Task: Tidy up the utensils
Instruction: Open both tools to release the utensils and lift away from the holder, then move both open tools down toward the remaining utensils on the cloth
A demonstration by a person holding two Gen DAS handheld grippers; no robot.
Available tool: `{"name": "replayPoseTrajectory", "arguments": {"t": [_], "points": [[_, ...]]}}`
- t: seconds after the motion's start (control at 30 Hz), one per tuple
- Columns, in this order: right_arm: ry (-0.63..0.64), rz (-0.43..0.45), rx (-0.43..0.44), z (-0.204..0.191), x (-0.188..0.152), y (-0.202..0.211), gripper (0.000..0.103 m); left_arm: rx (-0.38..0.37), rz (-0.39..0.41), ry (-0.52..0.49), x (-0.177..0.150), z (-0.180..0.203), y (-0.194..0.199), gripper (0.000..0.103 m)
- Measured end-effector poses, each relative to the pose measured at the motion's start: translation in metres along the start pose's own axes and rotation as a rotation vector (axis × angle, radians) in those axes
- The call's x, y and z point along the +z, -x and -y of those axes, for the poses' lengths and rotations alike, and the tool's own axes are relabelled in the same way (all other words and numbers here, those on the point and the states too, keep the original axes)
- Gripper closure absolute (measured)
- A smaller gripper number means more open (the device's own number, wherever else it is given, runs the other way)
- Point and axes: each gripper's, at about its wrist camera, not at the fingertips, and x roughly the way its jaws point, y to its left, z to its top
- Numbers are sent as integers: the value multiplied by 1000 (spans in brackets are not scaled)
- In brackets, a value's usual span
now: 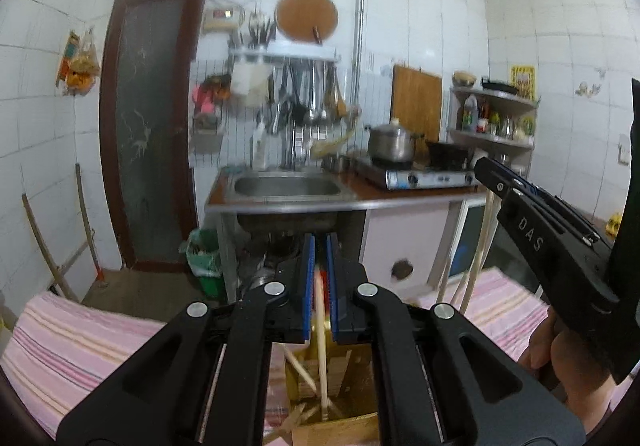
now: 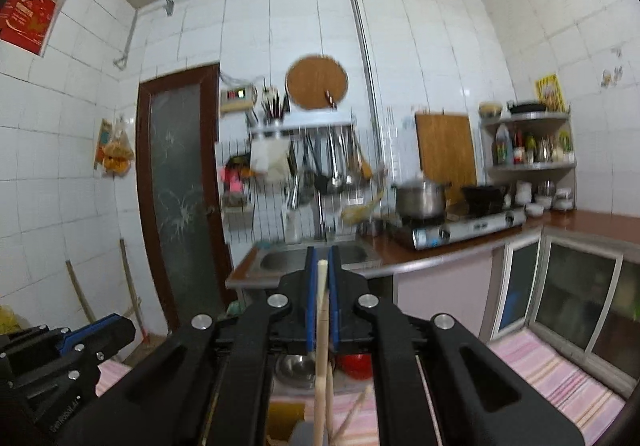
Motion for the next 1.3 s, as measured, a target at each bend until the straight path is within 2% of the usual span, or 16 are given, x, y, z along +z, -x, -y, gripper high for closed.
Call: {"name": "replayPoseTrajectory", "arguments": {"t": [0.13,0.17,0.2,0.23,0.27,0.3,0.37,0.4,0.43,0.5,0.57,0.7,0.87,0.93,1.2,1.3], "points": [[35,-89,12,4,-20,-7,96,26,-22,1,-7,-8,-1,98],[43,-117,7,5,-21,-8,91,23,-27,10,-5,-11,4,92],[48,-137,-1,6,-21,-8,82,20,-31,23,-2,-15,11,77],[47,-163,-12,9,-20,-4,47,23,-28,39,1,-20,20,67],[37,-162,-15,13,-19,0,32,30,-22,49,3,-24,27,42],[35,-158,-22,16,-18,6,32,43,-13,56,5,-27,37,26],[44,-178,-61,23,-17,23,32,92,15,53,5,-35,60,17],[38,-201,-75,28,-18,34,31,116,17,48,4,-39,70,9],[31,-215,-82,32,-20,43,26,133,10,43,1,-42,79,6],[31,-245,-112,37,-30,66,20,170,-19,50,-10,-52,98,5],[47,-273,-125,37,-42,87,16,173,-63,87,-23,-62,112,5],[64,-360,-114,31,-74,123,14,183,-158,148,-58,-83,134,5],[78,-431,-99,21,-109,159,12,238,-234,130,-105,-92,158,5],[71,-453,-89,17,-119,168,12,234,-264,127,-123,-92,167,5],[61,-536,-94,3,-151,191,11,253,-379,97,-170,-92,168,5],[57,-560,-74,-4,-162,199,11,241,-411,115,-187,-95,165,5]]}}
